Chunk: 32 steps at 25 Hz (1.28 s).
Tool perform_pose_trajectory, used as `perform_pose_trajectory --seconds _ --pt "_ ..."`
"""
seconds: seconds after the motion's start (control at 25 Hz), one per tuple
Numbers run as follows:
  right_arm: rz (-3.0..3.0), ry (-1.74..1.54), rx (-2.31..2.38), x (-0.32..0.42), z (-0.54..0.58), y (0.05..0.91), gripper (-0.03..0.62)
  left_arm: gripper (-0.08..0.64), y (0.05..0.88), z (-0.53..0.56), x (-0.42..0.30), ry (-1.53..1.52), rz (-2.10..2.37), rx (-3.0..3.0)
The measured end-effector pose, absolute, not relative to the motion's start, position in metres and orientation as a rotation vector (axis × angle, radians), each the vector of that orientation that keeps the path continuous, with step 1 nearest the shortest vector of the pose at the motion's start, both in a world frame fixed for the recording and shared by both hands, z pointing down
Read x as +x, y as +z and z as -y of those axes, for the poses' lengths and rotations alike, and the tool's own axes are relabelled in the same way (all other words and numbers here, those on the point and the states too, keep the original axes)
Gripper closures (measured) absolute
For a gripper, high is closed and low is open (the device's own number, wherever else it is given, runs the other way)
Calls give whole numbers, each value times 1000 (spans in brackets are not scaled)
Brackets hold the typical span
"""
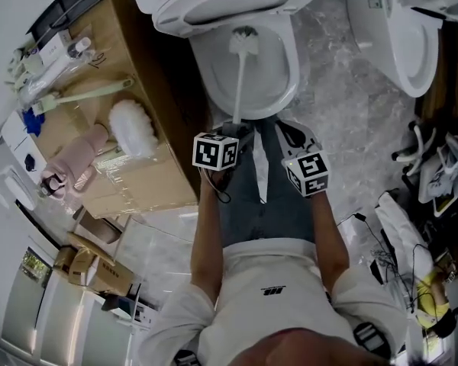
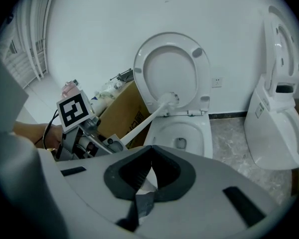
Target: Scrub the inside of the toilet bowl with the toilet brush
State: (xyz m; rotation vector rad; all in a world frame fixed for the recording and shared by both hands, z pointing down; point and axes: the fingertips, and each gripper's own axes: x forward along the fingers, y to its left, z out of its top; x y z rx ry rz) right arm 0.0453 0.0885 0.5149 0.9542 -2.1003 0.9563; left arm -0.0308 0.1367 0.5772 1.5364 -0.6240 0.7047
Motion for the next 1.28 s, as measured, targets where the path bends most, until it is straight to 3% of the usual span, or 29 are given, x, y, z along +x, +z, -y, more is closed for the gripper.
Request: perform_pose_trajectory --seconds 0.76,1.28 --pt "2277 753 1000 27 -75 336 597 308 359 -74 -54 451 803 2086" --pt "2319 621 1079 29 -82 267 597 308 275 -76 -66 432 850 2251"
